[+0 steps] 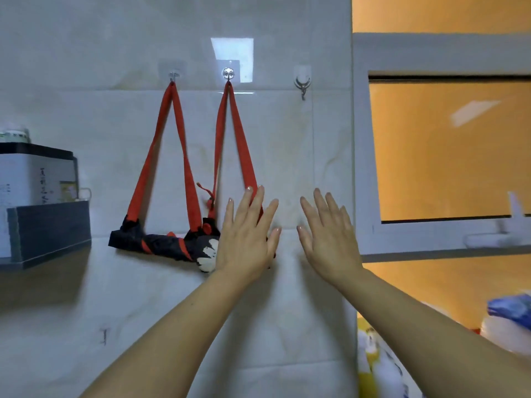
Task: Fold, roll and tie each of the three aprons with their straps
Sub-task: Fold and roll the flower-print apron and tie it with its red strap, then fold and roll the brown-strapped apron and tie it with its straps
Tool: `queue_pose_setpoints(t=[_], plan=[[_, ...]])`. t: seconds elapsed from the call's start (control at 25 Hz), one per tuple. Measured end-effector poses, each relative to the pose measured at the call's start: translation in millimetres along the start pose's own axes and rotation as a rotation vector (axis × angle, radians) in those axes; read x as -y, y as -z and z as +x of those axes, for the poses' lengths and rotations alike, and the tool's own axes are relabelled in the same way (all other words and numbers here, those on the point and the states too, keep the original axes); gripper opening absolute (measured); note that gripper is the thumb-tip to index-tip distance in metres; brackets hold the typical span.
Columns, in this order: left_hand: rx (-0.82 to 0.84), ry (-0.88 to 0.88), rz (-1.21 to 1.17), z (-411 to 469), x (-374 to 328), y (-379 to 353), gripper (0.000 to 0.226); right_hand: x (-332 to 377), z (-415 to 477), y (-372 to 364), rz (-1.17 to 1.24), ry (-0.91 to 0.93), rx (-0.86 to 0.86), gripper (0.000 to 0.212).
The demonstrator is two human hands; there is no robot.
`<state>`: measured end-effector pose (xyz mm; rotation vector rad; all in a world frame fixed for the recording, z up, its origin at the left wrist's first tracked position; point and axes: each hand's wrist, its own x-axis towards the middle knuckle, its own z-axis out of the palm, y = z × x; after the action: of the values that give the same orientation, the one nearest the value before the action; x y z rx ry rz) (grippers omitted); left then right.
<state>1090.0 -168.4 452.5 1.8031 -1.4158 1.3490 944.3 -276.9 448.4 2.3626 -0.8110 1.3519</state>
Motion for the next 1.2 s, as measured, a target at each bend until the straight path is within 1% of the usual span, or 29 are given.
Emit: queue_pose_setpoints(t=[0.2, 0.28, 0.4, 0.56, 0.92, 1.08, 1.2], plan=[[0.027, -0.068, -0.059, -38, -70, -17, 0.056, -37, -65, 21, -0.136, -0.052, 0.048, 0.058], [0.055, -0.068, -0.107, -52, -100, -18, 0.057, -56, -92, 35, -0.173, -0.068, 0.059, 0.056], [0.105, -0.093, -0.193, -77, -155, -13, 0.056, -92, -141, 65, -0.219, -0.108, 0.076, 0.056], [0.127, -0.145, -0.309, -98, -228, 2, 0.055, -137, -205, 109, -0.285, -0.189, 0.142, 0.057], [0.202, -0.352, -0.671, -130, -440, 58, 0.057, -224, -353, 249, -0.495, -0.482, 0.238, 0.061], [0.212, -0.489, -0.791, -140, -520, 84, 0.058, -252, -404, 311, -0.656, -0.623, 0.217, 0.057], [0.192, -0.604, -0.932, -152, -573, 105, 0.057, -256, -445, 351, -0.769, -0.746, 0.215, 0.057]])
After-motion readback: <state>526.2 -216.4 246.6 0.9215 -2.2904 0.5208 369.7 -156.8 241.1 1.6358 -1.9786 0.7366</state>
